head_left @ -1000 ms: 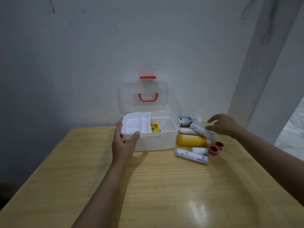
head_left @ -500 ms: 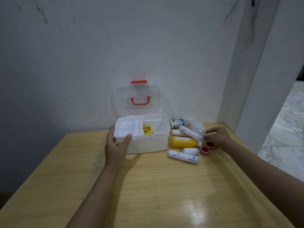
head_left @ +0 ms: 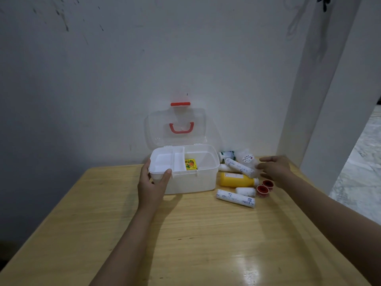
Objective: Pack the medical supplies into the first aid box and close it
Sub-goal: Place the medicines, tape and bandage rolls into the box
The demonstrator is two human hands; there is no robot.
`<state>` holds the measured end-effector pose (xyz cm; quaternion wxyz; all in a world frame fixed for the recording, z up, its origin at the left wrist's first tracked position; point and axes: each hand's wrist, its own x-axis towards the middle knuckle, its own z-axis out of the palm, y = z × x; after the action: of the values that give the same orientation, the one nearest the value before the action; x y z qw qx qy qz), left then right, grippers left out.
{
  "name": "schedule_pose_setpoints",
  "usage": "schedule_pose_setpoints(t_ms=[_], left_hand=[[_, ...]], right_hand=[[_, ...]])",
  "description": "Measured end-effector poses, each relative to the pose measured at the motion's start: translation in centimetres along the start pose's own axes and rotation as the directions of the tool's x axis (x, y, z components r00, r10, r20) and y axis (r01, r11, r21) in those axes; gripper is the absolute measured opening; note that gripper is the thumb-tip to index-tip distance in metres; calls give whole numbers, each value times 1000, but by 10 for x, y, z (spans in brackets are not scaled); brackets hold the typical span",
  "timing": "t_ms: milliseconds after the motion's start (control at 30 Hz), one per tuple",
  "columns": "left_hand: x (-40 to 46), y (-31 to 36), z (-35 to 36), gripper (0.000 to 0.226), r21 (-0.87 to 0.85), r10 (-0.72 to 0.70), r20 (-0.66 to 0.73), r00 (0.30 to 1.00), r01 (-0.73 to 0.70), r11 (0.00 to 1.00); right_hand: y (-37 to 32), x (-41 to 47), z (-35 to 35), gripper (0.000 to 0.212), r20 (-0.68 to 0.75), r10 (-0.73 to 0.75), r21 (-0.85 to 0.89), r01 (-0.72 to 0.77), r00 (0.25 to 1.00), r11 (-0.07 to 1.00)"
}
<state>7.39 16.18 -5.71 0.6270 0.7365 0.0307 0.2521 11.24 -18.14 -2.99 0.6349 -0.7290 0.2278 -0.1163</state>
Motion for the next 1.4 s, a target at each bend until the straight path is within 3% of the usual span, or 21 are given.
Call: schedule_pose_setpoints(t_ms=[133,267,500,900,1067,1400], left_hand=[[1,-1,-1,69,4,-13,4,1000,13,1000],[0,0,-1,68,-3,-15,6,1000,15,1000],[0,-2,-1,68,-10,-14,20,1000,14,1000],[2,-4,-2,73,-3,-43,19,999,43,999],[2,-5,-1,74,-17,-40,17,999,41,999],[2,-7,-1,77,-10,-35,13,999,35,999]], right_hand=[[-13,-2,2,15,-48,-107,80,110,993,991],[-41,-16,6,24,-39,-231,131,234,972,963],[-86,-53,32,21,149,-341,156,319,928,935],[-105,-52,118,24,355,-123,-283,232,927,931],[-95,-39,142,25,283,-134,-328,228,950,917],[-65,-40,179,17,323,-199,-482,341,925,807]])
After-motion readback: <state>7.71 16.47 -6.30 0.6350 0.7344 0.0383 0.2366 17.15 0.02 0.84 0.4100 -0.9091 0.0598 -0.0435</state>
